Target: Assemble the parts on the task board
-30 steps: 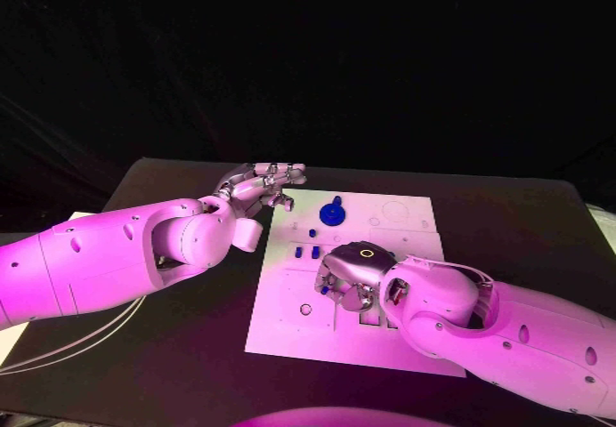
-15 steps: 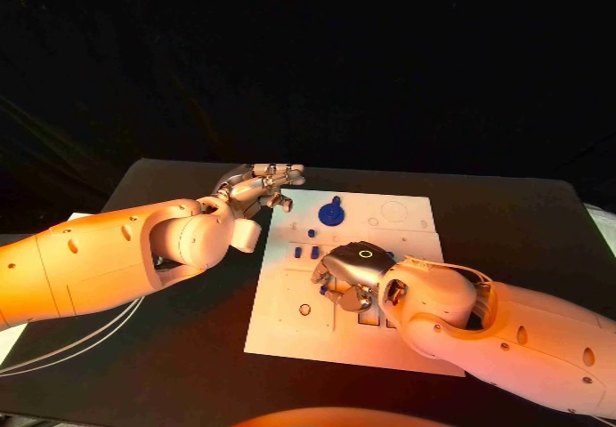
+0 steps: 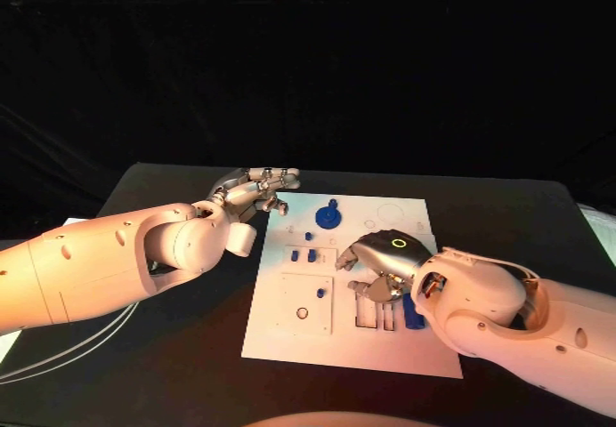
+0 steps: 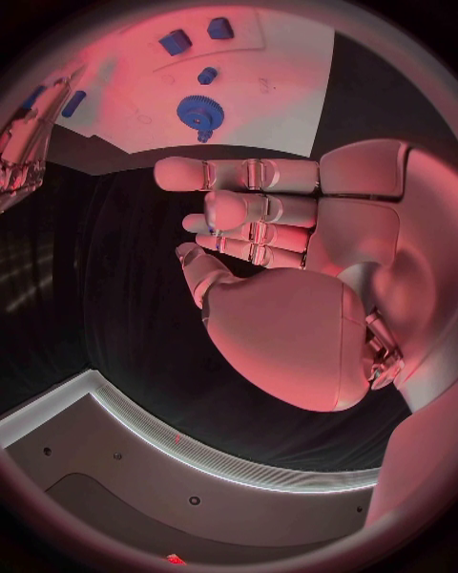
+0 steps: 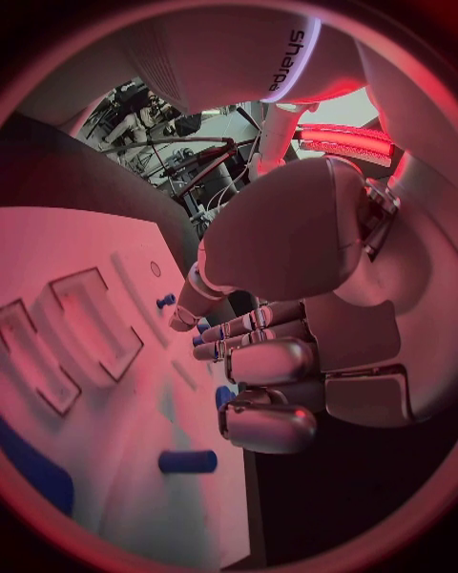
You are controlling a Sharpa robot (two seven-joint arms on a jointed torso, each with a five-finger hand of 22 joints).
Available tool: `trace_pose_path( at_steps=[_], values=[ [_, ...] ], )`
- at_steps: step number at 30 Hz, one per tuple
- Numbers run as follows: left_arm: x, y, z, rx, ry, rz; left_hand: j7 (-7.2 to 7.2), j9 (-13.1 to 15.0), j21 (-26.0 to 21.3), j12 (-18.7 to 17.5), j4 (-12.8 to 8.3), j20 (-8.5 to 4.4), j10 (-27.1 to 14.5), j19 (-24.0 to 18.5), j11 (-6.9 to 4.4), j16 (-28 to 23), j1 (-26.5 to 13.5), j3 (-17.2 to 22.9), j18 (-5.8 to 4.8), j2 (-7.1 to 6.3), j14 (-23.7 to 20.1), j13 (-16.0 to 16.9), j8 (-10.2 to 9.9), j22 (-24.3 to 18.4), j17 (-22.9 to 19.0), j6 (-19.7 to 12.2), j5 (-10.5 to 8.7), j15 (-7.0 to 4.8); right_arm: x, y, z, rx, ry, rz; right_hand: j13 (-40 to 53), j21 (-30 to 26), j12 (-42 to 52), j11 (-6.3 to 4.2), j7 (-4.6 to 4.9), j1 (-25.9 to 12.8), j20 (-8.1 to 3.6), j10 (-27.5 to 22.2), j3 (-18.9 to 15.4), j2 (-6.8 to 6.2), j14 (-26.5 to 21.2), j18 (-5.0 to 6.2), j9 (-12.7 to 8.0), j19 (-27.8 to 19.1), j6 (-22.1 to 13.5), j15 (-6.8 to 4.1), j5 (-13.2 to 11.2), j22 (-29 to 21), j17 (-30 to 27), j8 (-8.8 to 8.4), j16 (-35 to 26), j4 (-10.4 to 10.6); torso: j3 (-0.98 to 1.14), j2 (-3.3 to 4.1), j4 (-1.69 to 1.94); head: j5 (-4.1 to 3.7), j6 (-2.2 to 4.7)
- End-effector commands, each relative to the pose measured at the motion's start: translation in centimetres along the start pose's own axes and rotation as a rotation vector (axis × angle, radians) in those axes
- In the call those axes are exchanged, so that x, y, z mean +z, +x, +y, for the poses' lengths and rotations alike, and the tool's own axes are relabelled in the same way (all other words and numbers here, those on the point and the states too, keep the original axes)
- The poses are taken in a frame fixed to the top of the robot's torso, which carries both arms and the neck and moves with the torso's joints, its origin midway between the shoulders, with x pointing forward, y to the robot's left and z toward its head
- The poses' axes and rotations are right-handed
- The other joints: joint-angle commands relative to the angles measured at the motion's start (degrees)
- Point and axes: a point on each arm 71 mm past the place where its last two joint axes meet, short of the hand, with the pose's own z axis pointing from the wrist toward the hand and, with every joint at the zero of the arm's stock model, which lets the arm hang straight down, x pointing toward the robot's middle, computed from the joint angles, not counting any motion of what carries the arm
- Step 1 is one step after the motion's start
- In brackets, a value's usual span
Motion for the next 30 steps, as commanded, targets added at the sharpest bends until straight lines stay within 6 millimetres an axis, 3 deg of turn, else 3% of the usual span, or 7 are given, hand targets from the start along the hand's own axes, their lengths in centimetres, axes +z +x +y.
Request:
trace_pose_path(
  at_steps=[1,3,7,12,23,30],
  values=[
    [0.0,0.3,0.0,-0.012,0.001,0.023,-0.12,-0.1,-0.5,0.4,0.1,0.18,-0.5,-0.2,-0.11,-0.1,-0.1,-0.4,0.66,0.22,-0.4,0.1,0.0,-0.1,-0.1,-0.4,0.10,0.05,-0.8,-1.0,-1.7,-0.032,0.069,-0.014,0.0,-0.6,-0.5,-0.33,-0.28,0.0,-1.08,-2.2,-2.2,-0.69,0.9,0.77,-0.4,0.0,-0.7,-1.38,-0.2,-0.3,-0.3,-0.06,-0.5,0.4,-0.06,-0.07,-0.05,-0.61,0.41],
    [-0.1,0.3,0.0,-0.012,0.001,0.024,-0.12,-0.1,-0.5,0.4,0.1,0.18,-0.5,-0.2,-0.11,-0.1,-0.1,-0.4,0.66,0.22,-0.4,0.1,0.0,-0.1,-0.1,-0.4,0.10,0.05,-1.3,-1.3,-2.6,-0.044,0.095,-0.015,0.0,-0.7,-0.4,-0.76,-0.56,0.1,-1.70,-2.8,-3.8,-0.73,1.0,0.77,-0.7,0.0,-1.0,-2.01,-0.3,-0.4,-0.3,-0.06,-0.6,0.7,-0.02,0.02,0.04,-0.94,0.63],
    [-0.1,0.3,-0.1,-0.012,0.001,0.024,-0.12,-0.1,-0.5,0.4,0.1,0.18,-0.5,-0.2,-0.11,-0.1,-0.1,-0.4,0.66,0.22,-0.4,0.1,0.0,-0.1,-0.1,-0.4,0.10,0.05,-2.1,-1.7,-4.1,-0.063,0.137,-0.011,0.0,-0.7,-0.2,-0.90,-0.90,0.4,-1.95,-2.8,-5.0,-0.60,1.1,0.71,-0.9,0.1,-1.2,-2.24,-0.5,-0.3,-0.4,-0.04,-0.6,1.0,0.05,0.02,-0.06,-1.16,0.82],
    [-0.1,0.3,-0.1,-0.013,0.001,0.026,-0.12,-0.1,-0.5,0.4,0.1,0.18,-0.5,-0.2,-0.11,-0.1,-0.1,-0.4,0.66,0.22,-0.4,0.1,0.0,-0.1,-0.1,-0.4,0.10,0.05,-2.5,-1.7,-4.9,-0.077,0.162,0.000,0.1,-0.7,0.0,-0.99,-1.17,0.7,-2.08,-2.5,-5.7,-0.38,1.2,0.67,-0.9,0.3,-1.1,-2.29,-0.6,-0.2,-0.2,0.01,-0.5,1.2,0.02,0.01,0.07,-1.51,0.99],
    [-0.1,0.3,0.0,-0.013,0.001,0.026,-0.12,-0.1,-0.5,0.4,0.1,0.18,-0.5,-0.2,-0.11,-0.1,-0.1,-0.4,0.66,0.22,-0.4,0.1,0.0,-0.1,-0.1,-0.4,0.10,0.05,-2.1,-1.5,-5.2,-0.086,0.163,0.018,0.1,-0.5,1.3,-0.98,-1.63,2.0,-2.07,0.1,-6.2,1.33,1.5,0.54,-1.0,0.7,0.4,-2.03,-0.7,0.2,0.3,0.28,-0.2,1.8,-0.01,0.05,0.16,-1.44,1.08],
    [-0.1,0.3,0.0,-0.013,0.000,0.026,-0.12,-0.1,-0.5,0.4,0.1,0.18,-0.5,-0.2,-0.11,-0.1,-0.1,-0.4,0.66,0.22,-0.4,0.1,0.0,-0.1,-0.1,-0.4,0.10,0.05,-1.7,-1.2,-5.1,-0.090,0.162,0.040,0.2,0.1,2.9,-1.64,-1.39,2.7,-1.68,5.5,-4.4,3.02,1.7,0.32,-0.4,1.4,4.7,-1.76,-2.1,1.1,1.0,1.48,0.4,2.7,0.00,0.08,0.13,-1.46,1.04]
  ],
)
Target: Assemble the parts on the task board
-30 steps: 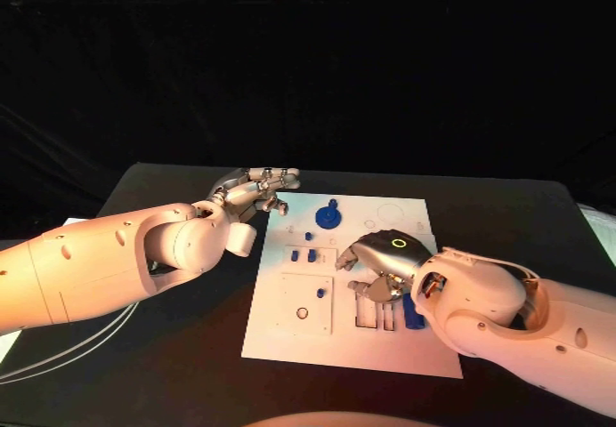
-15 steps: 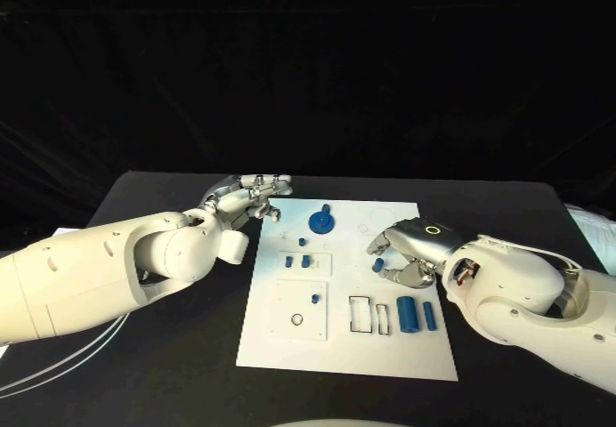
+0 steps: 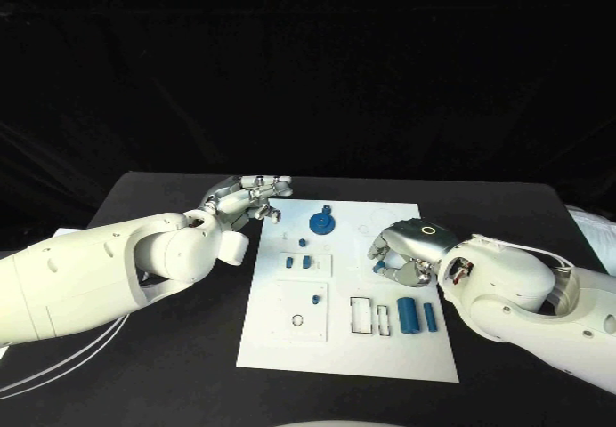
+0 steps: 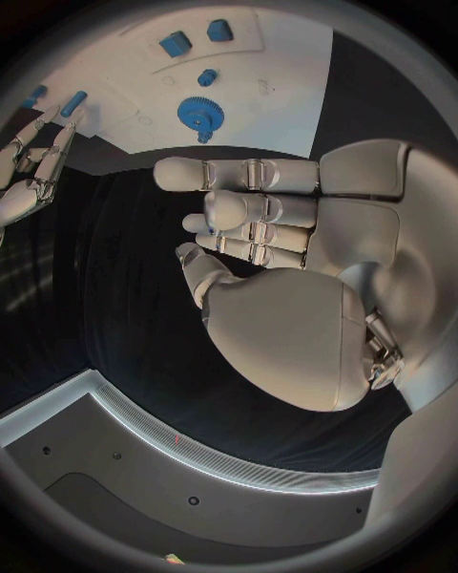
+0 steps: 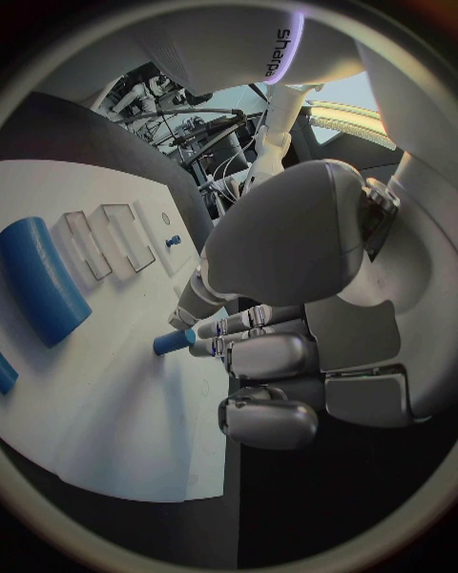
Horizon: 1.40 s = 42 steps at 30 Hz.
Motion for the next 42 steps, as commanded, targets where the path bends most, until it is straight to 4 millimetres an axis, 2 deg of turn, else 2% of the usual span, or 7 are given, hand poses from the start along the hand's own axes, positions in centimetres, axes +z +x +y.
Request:
trace_pose_path(
  at_steps=[1,10,26,30,33,37,42],
  values=[
    [0.01,0.26,-0.04,-0.011,0.003,0.021,-0.12,-0.1,-0.2,0.2,-0.1,0.18,-0.3,-0.2,0.09,-0.1,-0.1,-0.3,0.65,0.22,-0.4,0.1,0.0,-0.1,-0.1,-0.4,0.10,0.05,0.11,0.28,-0.04,-0.027,0.003,0.031,0.1,0.5,0.4,-0.29,0.06,0.2,0.08,1.7,0.8,0.95,1.7,0.31,0.2,0.6,1.4,0.16,-0.6,0.3,0.2,0.49,0.3,0.0,0.00,0.01,-0.04,-0.06,-0.12],
    [0.01,0.27,-0.02,-0.011,0.001,0.022,-0.12,-0.1,-0.2,0.2,-0.1,0.18,-0.3,-0.2,0.09,-0.1,-0.1,-0.3,0.65,0.22,-0.4,0.1,0.0,-0.1,-0.1,-0.4,0.10,0.05,0.42,0.56,-0.35,-0.045,0.016,0.047,0.0,0.7,0.3,-0.57,-0.02,0.5,-0.01,2.9,1.6,1.05,1.7,0.27,0.4,0.8,2.6,-0.08,-0.9,0.6,0.3,0.72,0.5,0.1,0.03,-0.02,0.02,-0.15,-0.20],
    [0.01,0.25,0.03,-0.011,-0.005,0.023,-0.10,-0.1,-0.4,0.3,-0.2,0.20,-0.4,-0.2,0.11,-0.1,-0.1,-0.4,0.68,0.27,-0.5,0.1,0.1,-0.2,-0.2,-0.5,0.10,0.07,0.86,1.11,-0.67,-0.057,0.027,0.069,-0.1,0.6,-0.8,-0.54,0.11,0.5,-0.50,2.6,2.0,0.13,1.6,0.32,0.2,0.7,2.3,-0.68,-1.1,0.5,0.1,-0.02,0.4,0.2,0.02,-0.01,-0.06,-0.09,-0.35],
    [0.01,0.26,0.03,-0.011,-0.006,0.024,-0.10,-0.1,-0.4,0.3,-0.2,0.20,-0.4,-0.2,0.11,-0.1,-0.1,-0.4,0.68,0.27,-0.5,0.1,0.1,-0.2,-0.2,-0.5,0.10,0.07,0.89,1.20,-0.73,-0.058,0.029,0.074,-0.2,0.5,-1.4,-0.34,0.22,0.2,-0.51,2.0,2.1,-0.49,1.5,0.31,0.0,0.6,1.7,-0.49,-1.2,0.4,-0.1,-0.57,0.3,0.4,0.01,-0.03,-0.01,-0.07,-0.46],
    [0.01,0.24,0.03,-0.011,-0.006,0.023,-0.06,-0.1,-0.5,0.4,-0.1,0.23,-0.6,-0.3,0.15,-0.1,-0.2,-0.5,0.69,0.26,-0.6,0.1,0.1,-0.3,-0.3,-0.6,0.09,0.10,0.91,1.23,-0.74,-0.058,0.029,0.075,-0.2,0.5,-1.9,-0.05,0.16,0.1,-0.20,1.6,2.1,-0.84,1.5,0.27,-0.2,0.5,1.3,0.15,-1.1,0.4,-0.2,-0.90,0.2,0.5,0.00,-0.04,-0.05,-0.08,-0.48],
    [0.01,0.24,0.03,-0.011,-0.006,0.023,-0.06,-0.1,-0.5,0.4,-0.1,0.23,-0.6,-0.3,0.15,-0.1,-0.2,-0.5,0.69,0.26,-0.6,0.1,0.1,-0.3,-0.3,-0.6,0.09,0.10,0.93,1.25,-0.72,-0.057,0.028,0.074,-0.1,0.4,-2.0,0.09,0.12,0.1,-0.05,1.6,2.2,-0.89,1.5,0.26,-0.2,0.5,1.2,0.37,-1.1,0.4,-0.2,-0.96,0.2,0.6,0.00,-0.03,-0.04,-0.08,-0.49],
    [0.02,0.24,0.04,-0.011,-0.006,0.023,-0.06,-0.1,-0.5,0.4,-0.1,0.23,-0.6,-0.3,0.15,-0.1,-0.2,-0.5,0.69,0.26,-0.6,0.1,0.1,-0.3,-0.3,-0.6,0.09,0.10,0.96,1.20,-0.65,-0.052,0.023,0.066,0.0,0.5,-1.8,0.17,0.24,0.4,0.36,2.6,2.8,-0.34,1.5,0.24,-0.1,0.6,1.9,0.70,-1.1,0.5,0.0,-0.72,0.4,0.7,0.00,-0.02,-0.04,-0.08,-0.51]
  ],
)
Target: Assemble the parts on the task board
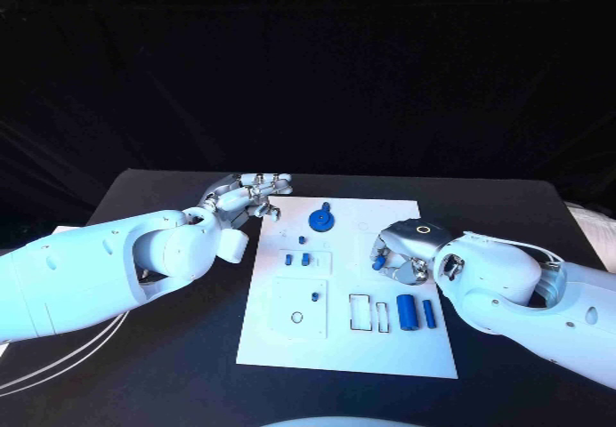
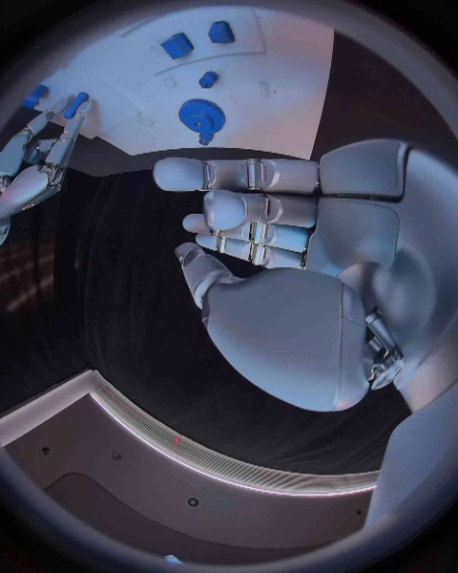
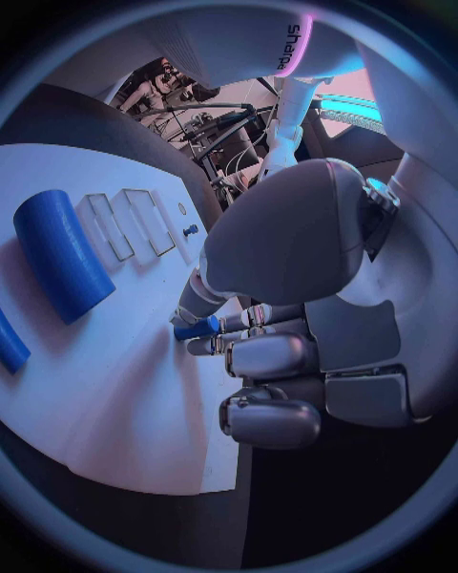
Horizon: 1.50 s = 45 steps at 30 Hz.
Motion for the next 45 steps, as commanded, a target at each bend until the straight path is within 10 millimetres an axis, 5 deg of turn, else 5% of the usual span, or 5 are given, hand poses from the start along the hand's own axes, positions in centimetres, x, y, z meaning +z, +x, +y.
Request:
trace_pose_path(
  at_steps=[1,9,29,37,45],
  values=[
    [0.0,0.2,0.0,-0.010,0.002,0.019,0.14,-0.1,-0.2,0.4,0.0,0.23,-0.4,-0.3,-0.06,-0.1,-0.2,-0.4,0.68,0.26,-0.4,0.1,0.1,0.0,0.0,-0.4,0.09,-0.10,0.0,0.1,0.1,-0.013,0.000,0.007,0.1,0.3,0.1,0.07,0.24,0.4,0.64,1.0,0.6,0.36,1.7,0.22,0.1,0.2,0.6,0.45,-0.2,0.3,0.2,0.02,0.2,0.1,0.00,0.00,0.00,0.00,-0.02],
    [0.0,0.2,0.0,-0.010,0.002,0.020,0.14,-0.1,-0.2,0.4,0.0,0.23,-0.4,-0.3,-0.06,-0.1,-0.2,-0.4,0.68,0.26,-0.4,0.1,0.1,0.0,0.0,-0.4,0.09,-0.10,0.0,-0.4,0.2,0.018,-0.009,-0.066,0.7,1.8,1.4,-0.93,0.38,1.9,0.28,5.6,2.7,2.57,2.0,-0.21,0.9,1.7,4.0,-0.26,-1.4,2.4,1.3,1.49,1.1,-0.5,0.01,-0.01,-0.01,-0.02,-0.05],
    [0.0,0.1,0.0,-0.009,-0.003,0.016,0.13,-0.1,-0.3,0.5,0.0,0.25,-0.5,-0.3,-0.07,-0.1,-0.1,-0.4,0.70,0.40,-0.4,0.1,0.1,-0.1,-0.1,-0.4,0.12,-0.08,-1.4,-1.5,0.1,0.183,0.009,-0.055,0.7,2.2,1.0,-1.12,0.19,0.6,0.02,6.8,2.3,2.29,2.0,-0.35,1.3,2.1,4.9,-0.46,-1.5,2.9,1.3,1.80,1.3,0.2,-0.06,-0.07,-0.06,-0.23,0.10],
    [0.0,0.1,0.0,-0.009,-0.005,0.018,0.12,-0.1,-0.3,0.6,-0.1,0.25,-0.5,-0.3,-0.07,-0.1,0.0,-0.4,0.70,0.42,-0.4,0.1,0.1,-0.2,-0.1,-0.4,0.13,-0.09,-1.7,-2.9,3.4,0.239,-0.087,-0.063,0.6,2.2,0.8,-1.07,0.25,0.4,0.01,6.7,2.2,2.22,2.0,-0.34,1.3,2.0,4.8,-0.44,-1.4,2.9,1.2,1.70,1.2,0.3,-0.01,-0.06,0.03,-0.07,0.02],
    [0.2,0.3,0.1,-0.011,-0.006,0.024,0.12,-0.1,-0.3,0.6,-0.1,0.25,-0.5,-0.3,-0.07,-0.1,0.0,-0.4,0.70,0.42,-0.4,0.1,0.1,-0.2,-0.1,-0.4,0.13,-0.09,-0.8,-3.0,7.9,0.207,-0.214,-0.089,0.6,2.1,0.7,-1.06,0.26,0.4,0.00,6.6,2.2,2.23,2.0,-0.32,1.4,2.0,4.7,-0.43,-1.4,2.8,1.2,1.67,1.2,0.3,-0.15,-0.12,0.15,0.89,-0.55]
  ],
)
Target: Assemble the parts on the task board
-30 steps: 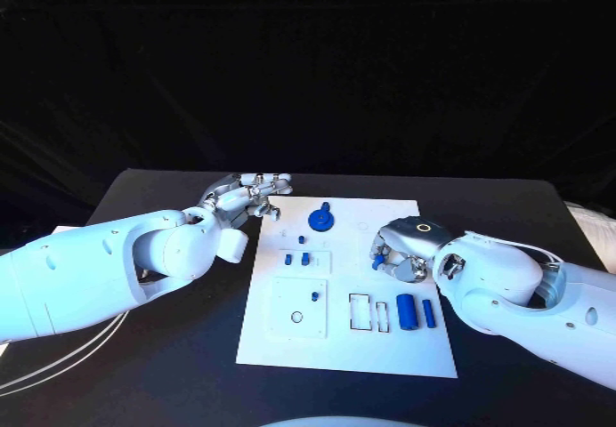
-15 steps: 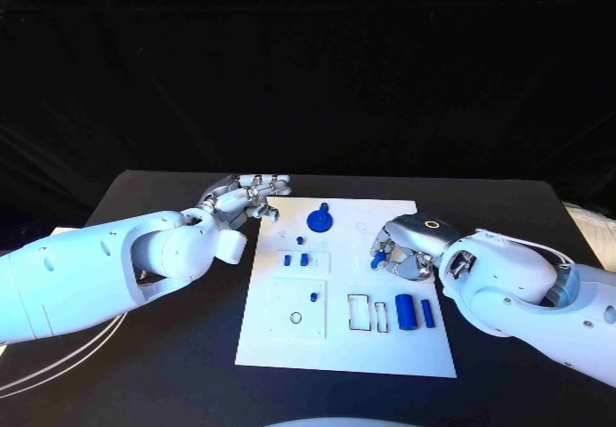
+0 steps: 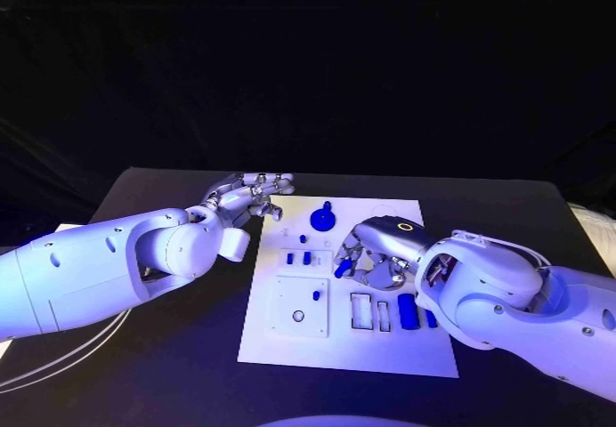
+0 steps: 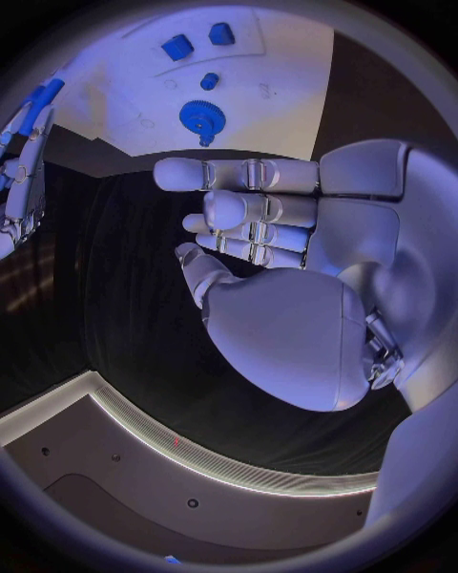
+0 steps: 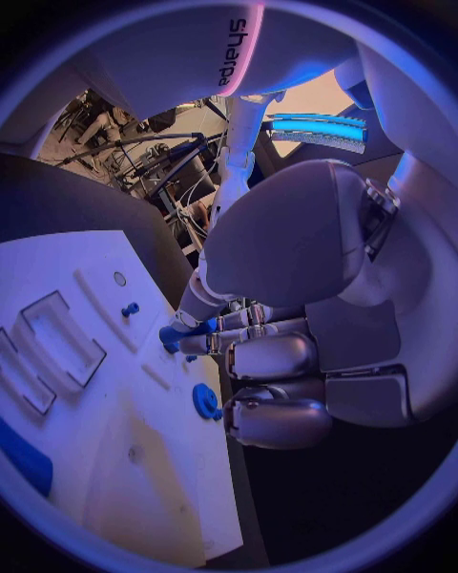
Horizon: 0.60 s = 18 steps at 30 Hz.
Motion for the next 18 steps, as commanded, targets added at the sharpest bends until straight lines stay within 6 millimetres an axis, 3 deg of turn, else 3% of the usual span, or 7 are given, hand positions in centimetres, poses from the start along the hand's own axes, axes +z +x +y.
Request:
trace_pose_path(
  at_steps=[1,11,18],
  values=[
    [0.1,0.4,0.0,-0.010,0.003,0.023,0.12,-0.1,-0.3,0.3,0.1,0.25,-0.5,-0.3,-0.07,-0.1,0.0,-0.3,0.71,0.42,-0.4,0.1,0.1,-0.1,-0.1,-0.4,0.13,-0.08,0.5,0.8,1.5,-0.022,-0.060,0.000,-0.1,0.1,-0.4,0.11,0.03,-0.4,0.13,-0.1,0.0,0.02,2.0,-0.32,1.0,0.2,0.3,-0.42,0.2,0.9,-0.1,0.18,0.2,0.2,-0.08,-0.01,0.07,0.54,-0.36],
    [0.3,0.6,0.1,-0.012,0.003,0.028,0.12,-0.1,-0.3,0.3,0.1,0.25,-0.5,-0.3,-0.07,-0.1,0.0,-0.3,0.71,0.42,-0.4,0.1,0.1,-0.1,-0.1,-0.4,0.13,-0.08,2.1,4.1,4.6,-0.012,-0.150,0.053,-0.1,-0.1,-0.5,0.13,0.08,-0.3,0.13,-0.1,0.1,0.07,1.9,-0.26,1.0,0.1,0.2,-0.41,0.4,0.7,-0.2,0.09,0.1,0.2,-0.11,0.04,0.02,1.45,-0.84],
    [0.3,0.7,0.1,-0.012,0.003,0.030,0.12,-0.1,-0.3,0.3,0.1,0.25,-0.5,-0.3,-0.07,-0.1,0.0,-0.3,0.71,0.42,-0.4,0.1,0.1,-0.1,-0.1,-0.4,0.13,-0.08,3.0,5.8,4.9,-0.010,-0.155,0.096,-0.1,-0.1,-0.6,0.15,0.11,-0.3,0.13,-0.2,0.1,0.11,1.9,-0.25,1.0,0.0,0.2,-0.40,0.4,0.6,-0.2,0.07,0.1,0.2,-0.05,0.05,0.07,1.73,-1.12]
  ],
)
